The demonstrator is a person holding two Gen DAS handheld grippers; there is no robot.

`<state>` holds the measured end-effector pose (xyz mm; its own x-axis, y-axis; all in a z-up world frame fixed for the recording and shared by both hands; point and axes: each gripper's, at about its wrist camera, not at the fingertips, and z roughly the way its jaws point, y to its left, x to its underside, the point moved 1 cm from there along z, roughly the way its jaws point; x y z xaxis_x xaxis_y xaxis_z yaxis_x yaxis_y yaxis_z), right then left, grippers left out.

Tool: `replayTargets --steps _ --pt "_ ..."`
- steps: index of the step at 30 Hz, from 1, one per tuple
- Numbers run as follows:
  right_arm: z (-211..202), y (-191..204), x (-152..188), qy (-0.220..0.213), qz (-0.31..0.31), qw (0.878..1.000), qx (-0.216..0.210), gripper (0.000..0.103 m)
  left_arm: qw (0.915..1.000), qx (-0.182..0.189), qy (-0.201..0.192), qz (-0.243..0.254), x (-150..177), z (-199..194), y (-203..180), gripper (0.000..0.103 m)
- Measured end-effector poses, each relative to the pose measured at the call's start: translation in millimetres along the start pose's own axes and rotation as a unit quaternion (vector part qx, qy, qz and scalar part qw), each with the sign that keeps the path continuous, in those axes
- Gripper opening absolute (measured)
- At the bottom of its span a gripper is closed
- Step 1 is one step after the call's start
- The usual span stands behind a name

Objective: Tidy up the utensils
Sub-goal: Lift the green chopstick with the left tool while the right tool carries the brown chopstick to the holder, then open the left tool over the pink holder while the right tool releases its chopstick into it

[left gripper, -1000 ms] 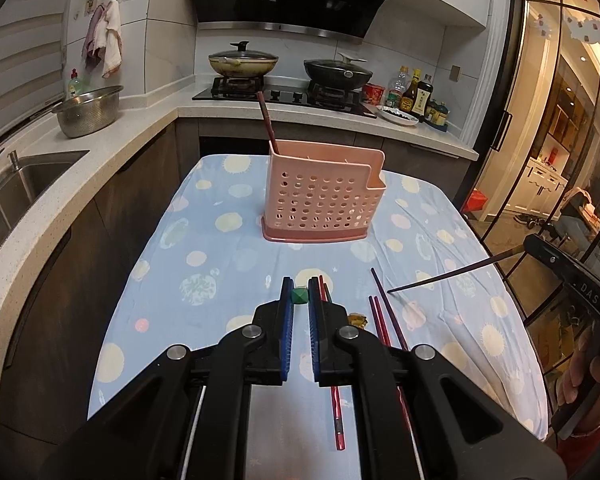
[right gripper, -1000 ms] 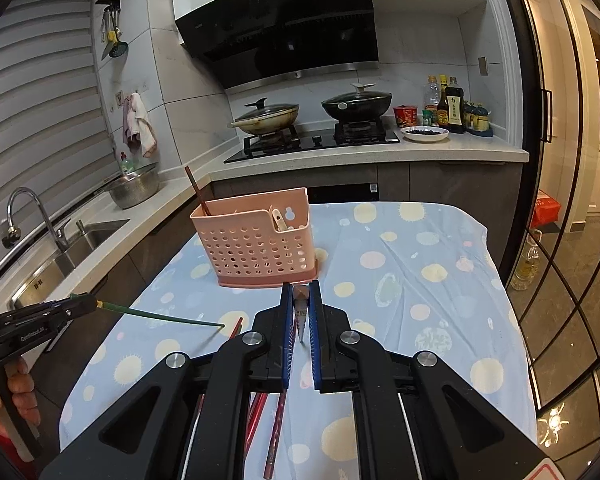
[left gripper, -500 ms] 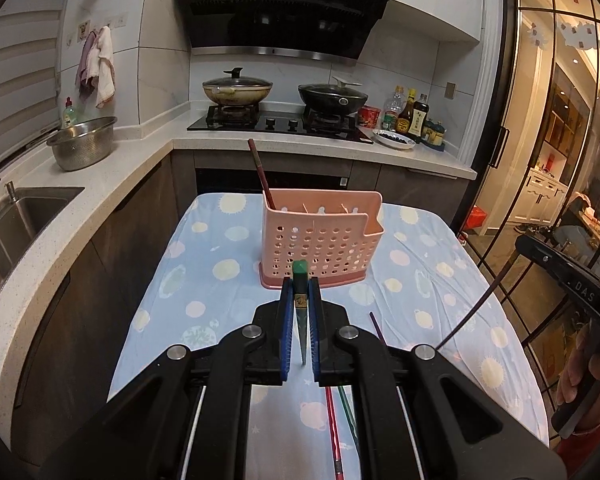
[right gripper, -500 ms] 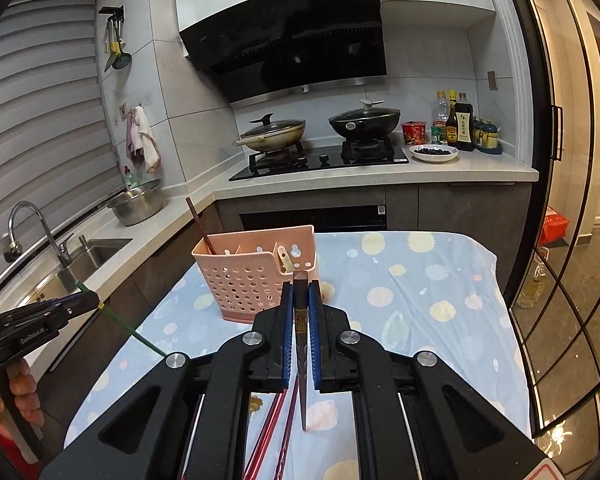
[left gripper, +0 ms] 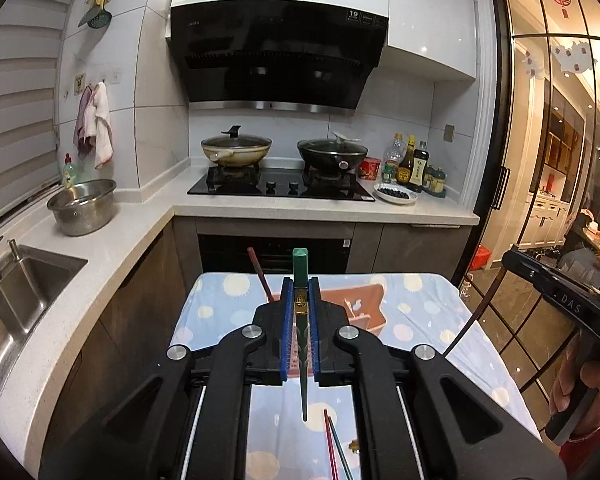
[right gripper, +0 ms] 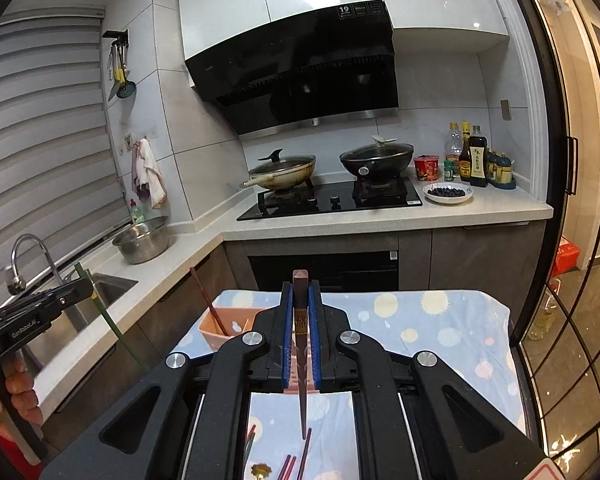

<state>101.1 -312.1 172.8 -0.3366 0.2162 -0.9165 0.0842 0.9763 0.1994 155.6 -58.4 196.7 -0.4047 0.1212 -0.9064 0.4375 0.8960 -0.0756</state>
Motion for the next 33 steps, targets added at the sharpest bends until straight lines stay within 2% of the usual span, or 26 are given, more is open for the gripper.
replayTargets --steps 8,15,20,29,33 --pt "39 1 -52 -0.019 0.007 1.000 -0.001 0.007 0.9992 -0.001 -0.040 0.000 -59 20 2 0.007" --pt "77 2 -76 -0.018 0.010 1.000 0.001 0.007 0.9994 -0.011 -0.032 0.000 -83 58 5 0.007" --pt "108 3 -71 0.006 0.012 1.000 -0.001 0.007 0.9998 -0.014 -0.010 -0.004 -78 86 10 0.007" --pt "148 10 -41 0.058 0.005 0.998 -0.002 0.007 0.9995 -0.018 0.022 -0.012 -62 116 21 0.007" --pt "154 11 -35 0.060 0.001 0.998 0.004 0.010 0.9992 -0.025 0.027 -0.016 -61 119 22 0.007"
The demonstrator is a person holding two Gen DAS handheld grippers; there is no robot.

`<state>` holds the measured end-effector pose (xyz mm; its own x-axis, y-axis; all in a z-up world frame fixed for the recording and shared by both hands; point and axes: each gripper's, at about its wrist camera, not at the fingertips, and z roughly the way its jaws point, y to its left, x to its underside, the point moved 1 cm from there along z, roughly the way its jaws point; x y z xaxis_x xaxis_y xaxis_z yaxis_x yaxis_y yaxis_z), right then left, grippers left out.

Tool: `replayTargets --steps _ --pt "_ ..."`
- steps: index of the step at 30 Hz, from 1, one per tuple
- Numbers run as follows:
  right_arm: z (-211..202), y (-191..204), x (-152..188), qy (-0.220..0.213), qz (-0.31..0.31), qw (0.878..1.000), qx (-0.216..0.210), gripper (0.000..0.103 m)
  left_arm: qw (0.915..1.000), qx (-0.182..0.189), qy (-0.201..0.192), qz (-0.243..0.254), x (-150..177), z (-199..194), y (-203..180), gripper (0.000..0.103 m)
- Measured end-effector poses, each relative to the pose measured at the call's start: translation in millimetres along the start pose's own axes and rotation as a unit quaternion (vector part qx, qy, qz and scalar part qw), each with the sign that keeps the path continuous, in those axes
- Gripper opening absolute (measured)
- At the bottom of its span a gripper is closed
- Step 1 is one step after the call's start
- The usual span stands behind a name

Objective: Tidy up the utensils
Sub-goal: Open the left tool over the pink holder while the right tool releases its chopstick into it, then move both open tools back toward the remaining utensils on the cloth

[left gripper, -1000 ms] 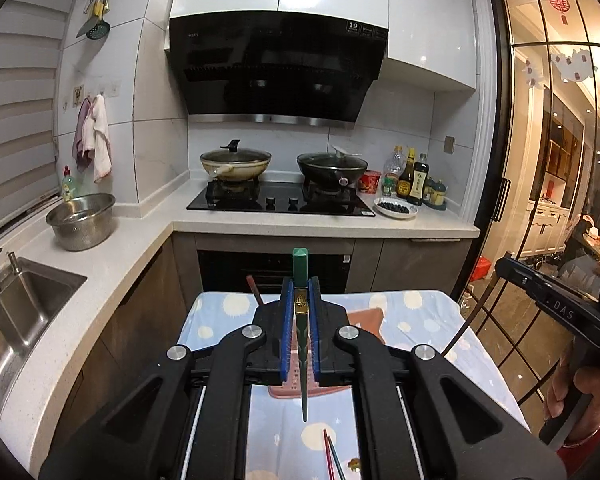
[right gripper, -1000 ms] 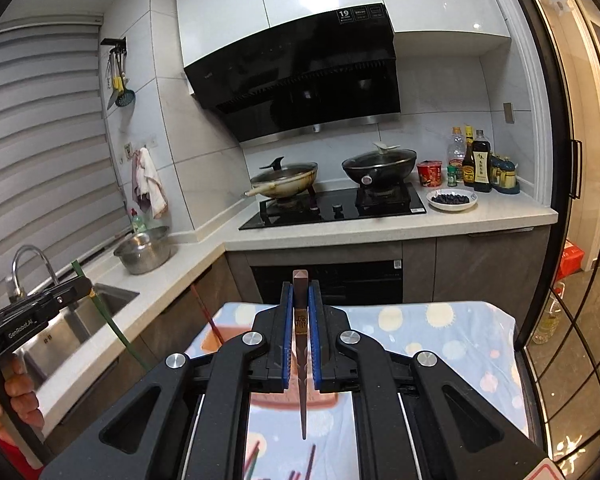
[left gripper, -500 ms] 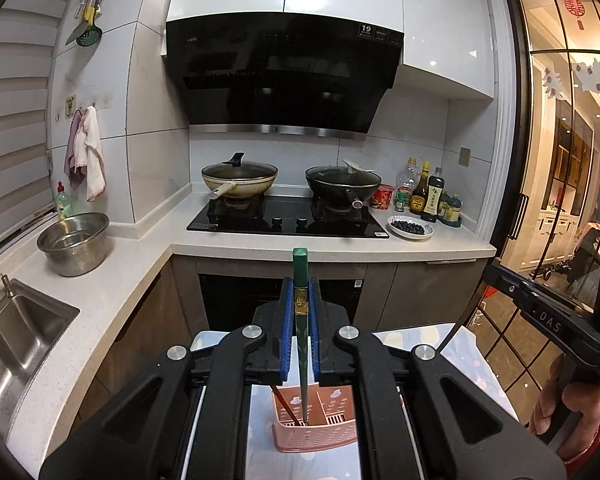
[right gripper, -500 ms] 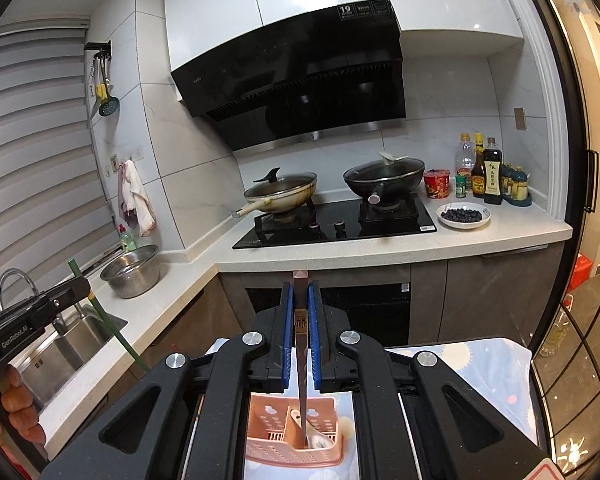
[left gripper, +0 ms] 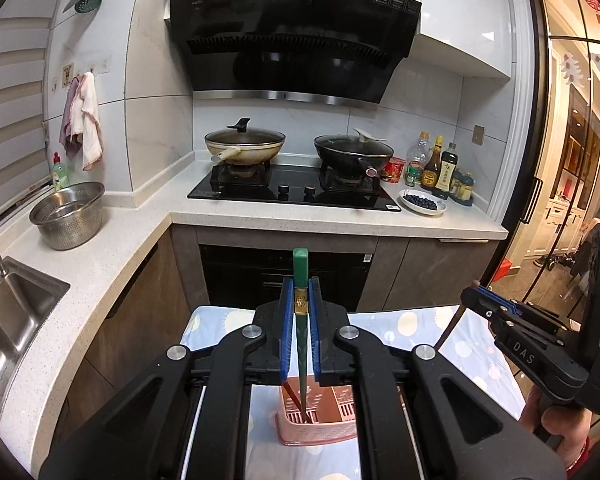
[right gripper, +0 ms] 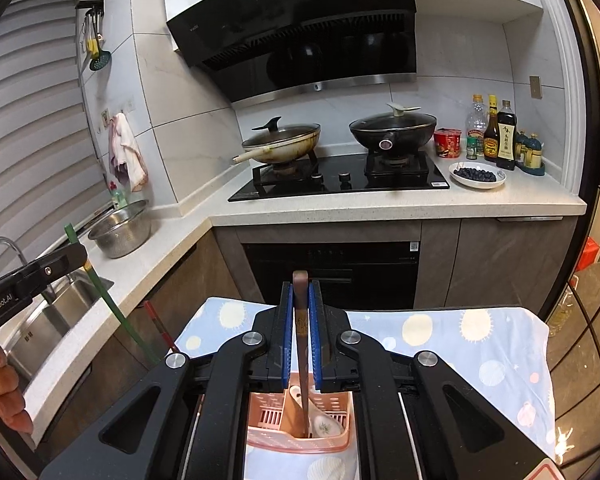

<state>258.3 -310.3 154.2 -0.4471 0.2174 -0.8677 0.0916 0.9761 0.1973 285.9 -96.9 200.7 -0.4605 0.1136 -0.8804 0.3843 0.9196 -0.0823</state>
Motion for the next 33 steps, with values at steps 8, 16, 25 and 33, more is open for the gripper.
replayTargets --steps 8,16,25,33 --pt "-6 1 2 -0.007 -0.003 1.000 0.007 0.018 0.9998 -0.018 -0.002 -0.003 2 -1 2 0.021" --pt "-13 -1 6 -0.006 -0.005 1.000 0.009 0.018 0.9999 -0.014 -0.001 -0.003 5 -9 2 0.021" --pt "-41 3 35 -0.001 -0.013 1.000 0.011 0.018 0.9998 -0.017 0.004 0.004 24 -32 -2 0.021" --pt "-76 13 79 0.007 -0.022 1.000 0.008 0.018 0.9992 -0.023 0.029 0.014 71 -52 -10 0.021"
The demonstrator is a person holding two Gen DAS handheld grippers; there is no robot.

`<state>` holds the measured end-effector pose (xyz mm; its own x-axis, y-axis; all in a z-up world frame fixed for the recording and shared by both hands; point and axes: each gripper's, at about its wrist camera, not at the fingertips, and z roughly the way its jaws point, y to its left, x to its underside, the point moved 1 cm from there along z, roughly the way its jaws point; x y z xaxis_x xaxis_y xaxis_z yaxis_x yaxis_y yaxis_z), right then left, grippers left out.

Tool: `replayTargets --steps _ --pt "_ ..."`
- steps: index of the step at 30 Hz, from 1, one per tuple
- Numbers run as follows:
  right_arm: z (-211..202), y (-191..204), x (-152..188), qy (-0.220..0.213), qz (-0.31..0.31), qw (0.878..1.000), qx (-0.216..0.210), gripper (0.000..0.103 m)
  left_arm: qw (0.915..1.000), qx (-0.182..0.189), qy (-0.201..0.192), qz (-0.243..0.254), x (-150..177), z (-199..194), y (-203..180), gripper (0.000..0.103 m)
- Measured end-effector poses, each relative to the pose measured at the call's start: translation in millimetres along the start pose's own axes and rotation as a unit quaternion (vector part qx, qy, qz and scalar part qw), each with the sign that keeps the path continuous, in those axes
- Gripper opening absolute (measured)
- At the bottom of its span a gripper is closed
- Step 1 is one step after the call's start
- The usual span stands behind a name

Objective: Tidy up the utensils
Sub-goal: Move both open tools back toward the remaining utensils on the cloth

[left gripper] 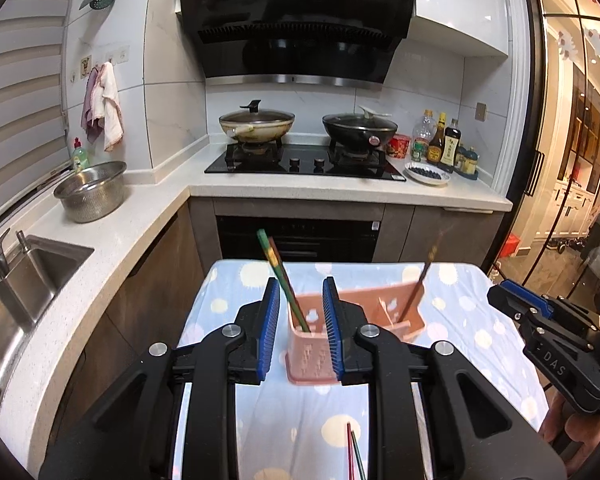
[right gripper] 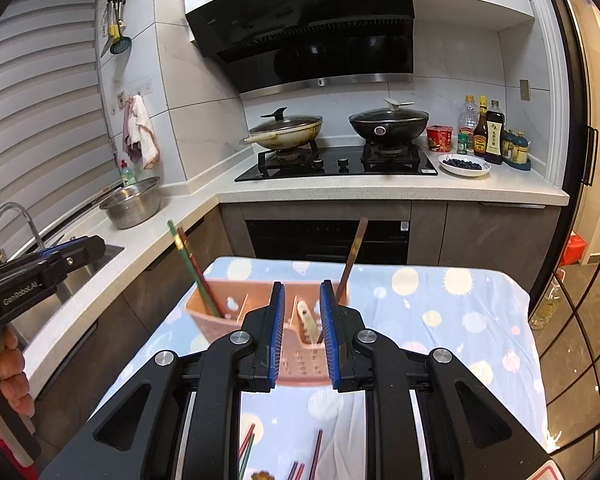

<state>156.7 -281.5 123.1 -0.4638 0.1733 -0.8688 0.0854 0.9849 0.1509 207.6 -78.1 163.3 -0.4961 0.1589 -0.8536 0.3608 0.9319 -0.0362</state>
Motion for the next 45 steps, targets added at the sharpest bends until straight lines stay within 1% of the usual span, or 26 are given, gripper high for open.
replayTargets --steps 8,10,13,18,21,24,28,31,35,45 --pt "-34 10 60 0.025 -0.011 1.000 -0.001 0.018 0.9997 0.003 0.026 -0.001 51 -17 -7 0.021" --pt "-43 13 76 0.031 -0.018 0.999 0.004 0.018 0.9994 0.005 0.035 -0.003 64 -21 -9 0.021" --pt "-54 15 102 0.047 -0.021 0.999 0.005 0.018 0.9989 0.003 0.046 0.002 89 -27 -13 0.021" --pt "-66 11 152 0.085 -0.018 0.996 0.008 0.018 0.9966 -0.006 0.082 -0.001 137 -31 -14 0.021" --pt "-68 8 182 0.115 -0.007 0.993 0.003 0.018 0.9947 -0.007 0.103 -0.005 164 -32 -12 0.021" --pt "-71 11 210 0.134 -0.011 0.991 0.018 0.018 0.9913 -0.011 0.131 -0.001 193 -31 -14 0.021" --pt "-71 14 242 0.163 0.001 0.987 0.010 0.018 0.9871 0.000 0.160 -0.011 221 -32 -15 0.021" --pt "-69 18 257 0.176 0.005 0.984 0.007 0.018 0.9842 0.008 0.177 -0.009 239 -33 -19 0.021" --pt "-66 22 265 0.180 -0.006 0.984 0.014 0.018 0.9808 0.017 0.194 -0.013 254 -34 -20 0.021" --pt "-55 19 275 0.199 0.001 0.980 0.017 0.018 0.9757 0.034 0.216 -0.011 268 -32 -30 0.021"
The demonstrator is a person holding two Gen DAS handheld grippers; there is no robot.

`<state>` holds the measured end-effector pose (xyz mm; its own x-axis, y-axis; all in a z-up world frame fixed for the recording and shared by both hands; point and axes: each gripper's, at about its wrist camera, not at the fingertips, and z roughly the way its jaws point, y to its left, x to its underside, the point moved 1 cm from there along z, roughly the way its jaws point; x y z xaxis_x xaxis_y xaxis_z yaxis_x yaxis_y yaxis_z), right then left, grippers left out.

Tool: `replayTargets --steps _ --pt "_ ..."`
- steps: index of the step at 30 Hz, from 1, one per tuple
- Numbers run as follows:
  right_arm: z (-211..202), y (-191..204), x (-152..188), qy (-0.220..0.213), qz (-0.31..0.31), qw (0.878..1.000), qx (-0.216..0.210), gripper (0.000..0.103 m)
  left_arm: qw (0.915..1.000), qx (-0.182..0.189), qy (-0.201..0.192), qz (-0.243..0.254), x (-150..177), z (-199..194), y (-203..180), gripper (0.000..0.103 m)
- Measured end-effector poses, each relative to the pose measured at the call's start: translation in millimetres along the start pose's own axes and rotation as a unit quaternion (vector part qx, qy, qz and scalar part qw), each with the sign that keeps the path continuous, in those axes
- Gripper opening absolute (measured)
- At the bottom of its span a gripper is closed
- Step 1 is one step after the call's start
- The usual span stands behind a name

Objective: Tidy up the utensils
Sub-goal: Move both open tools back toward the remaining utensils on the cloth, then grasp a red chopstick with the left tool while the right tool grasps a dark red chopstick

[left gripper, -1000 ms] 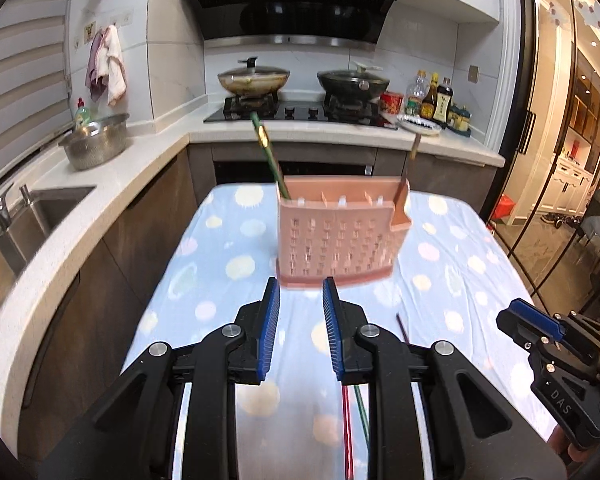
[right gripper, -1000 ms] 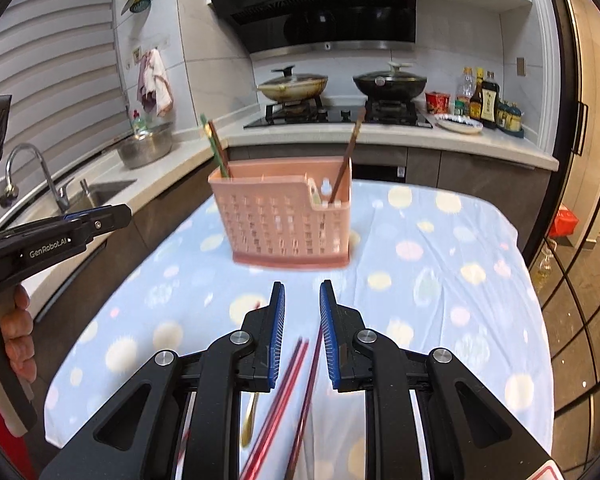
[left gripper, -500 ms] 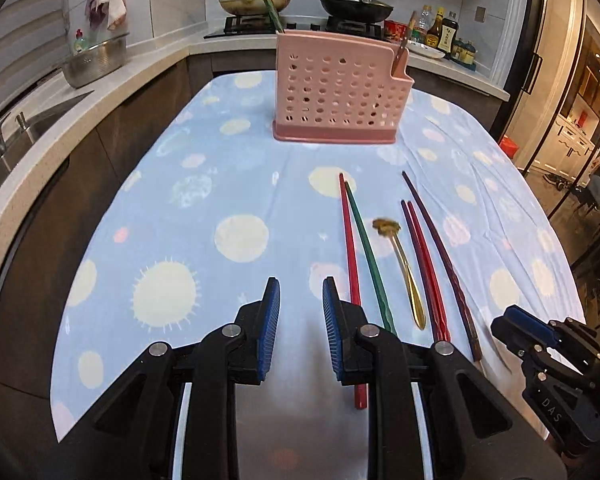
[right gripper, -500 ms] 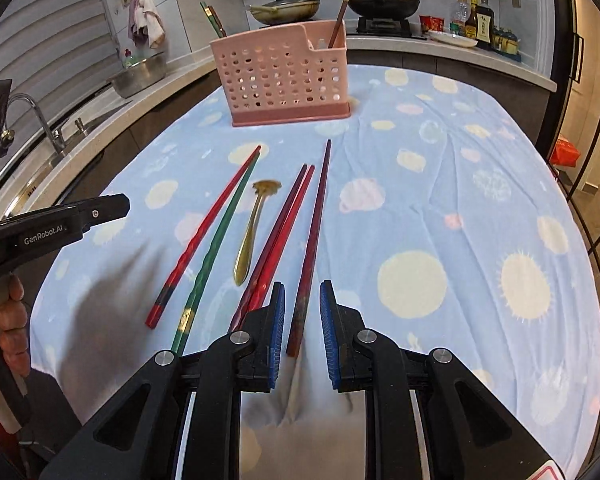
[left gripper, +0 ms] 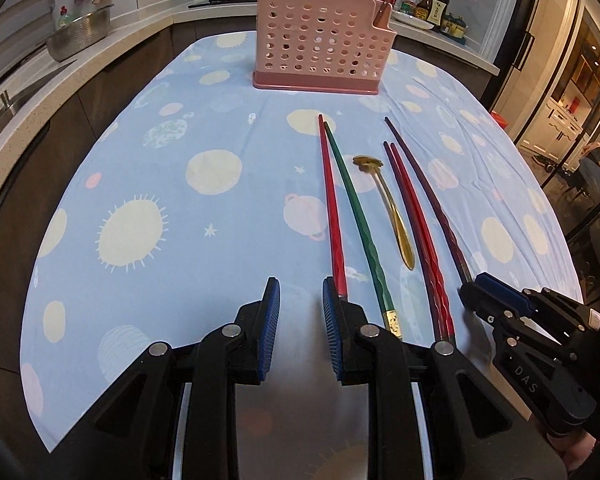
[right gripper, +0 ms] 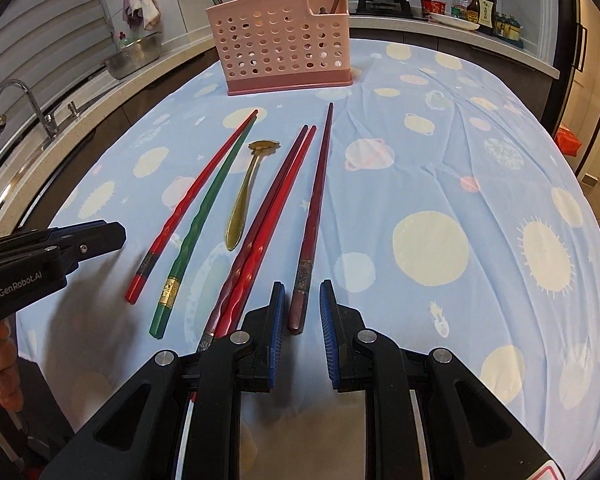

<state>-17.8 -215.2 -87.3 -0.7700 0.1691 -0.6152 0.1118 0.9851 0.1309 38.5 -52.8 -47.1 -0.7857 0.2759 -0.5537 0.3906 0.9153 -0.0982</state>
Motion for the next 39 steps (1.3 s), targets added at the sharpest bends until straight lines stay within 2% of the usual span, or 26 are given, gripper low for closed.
replayTargets --steps 6,9,19,21,23,26,34,39 --pt "0 -2 1 -0.001 -0.006 1.000 0.008 0.013 0.9998 0.013 0.012 0.010 4 7 -11 0.023" --pt "0 -3 1 -0.001 -0.002 1.000 0.006 0.011 0.9997 0.016 0.016 0.013 6 9 -14 0.030" --pt "0 -6 1 0.001 0.004 1.000 0.005 0.010 0.9994 0.019 0.024 0.016 11 17 -14 0.030" --pt "-1 -6 2 0.001 0.004 1.000 0.005 0.010 0.9994 0.017 0.023 0.018 11 17 -15 0.026" --pt "-1 -6 2 0.001 0.005 1.000 0.004 0.010 0.9994 0.018 0.024 0.018 12 17 -14 0.017" --pt "-1 -6 1 0.002 0.005 1.000 0.003 0.010 0.9993 0.022 0.025 0.017 12 17 -12 0.009" --pt "-2 -8 2 0.003 0.008 1.000 0.000 0.008 0.9993 0.024 0.024 0.019 15 12 -12 0.007" --pt "-13 -11 0 -0.006 0.012 1.000 -0.002 0.007 0.9995 0.026 0.009 0.015 12 -2 -8 0.007"
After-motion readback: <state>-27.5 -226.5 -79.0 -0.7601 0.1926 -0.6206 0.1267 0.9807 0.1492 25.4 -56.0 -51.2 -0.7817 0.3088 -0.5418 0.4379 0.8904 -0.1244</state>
